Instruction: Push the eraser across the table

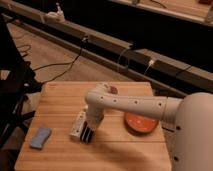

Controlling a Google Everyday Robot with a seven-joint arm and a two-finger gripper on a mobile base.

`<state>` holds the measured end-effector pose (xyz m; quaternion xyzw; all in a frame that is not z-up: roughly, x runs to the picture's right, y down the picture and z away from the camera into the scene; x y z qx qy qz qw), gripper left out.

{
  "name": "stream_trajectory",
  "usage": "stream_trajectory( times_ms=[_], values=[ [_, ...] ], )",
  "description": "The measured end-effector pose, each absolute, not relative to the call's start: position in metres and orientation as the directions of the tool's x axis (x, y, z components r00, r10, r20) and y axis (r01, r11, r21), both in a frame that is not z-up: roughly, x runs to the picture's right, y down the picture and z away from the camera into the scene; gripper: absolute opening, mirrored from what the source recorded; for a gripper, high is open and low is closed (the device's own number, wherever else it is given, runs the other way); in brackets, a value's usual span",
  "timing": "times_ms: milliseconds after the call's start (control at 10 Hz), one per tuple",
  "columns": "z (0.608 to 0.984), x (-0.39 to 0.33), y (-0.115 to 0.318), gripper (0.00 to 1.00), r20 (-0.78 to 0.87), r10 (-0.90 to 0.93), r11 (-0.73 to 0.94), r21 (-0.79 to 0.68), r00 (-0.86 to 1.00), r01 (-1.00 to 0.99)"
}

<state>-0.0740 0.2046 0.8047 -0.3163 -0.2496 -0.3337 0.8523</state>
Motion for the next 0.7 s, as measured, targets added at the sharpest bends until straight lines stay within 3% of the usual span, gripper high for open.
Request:
stream_trajectory(
  times_ms=[700],
  values=[
    [0.777, 0.014, 0.163, 0.03, 0.513, -0.393, 0.685, -0.39, 0.763, 0.615]
  ],
)
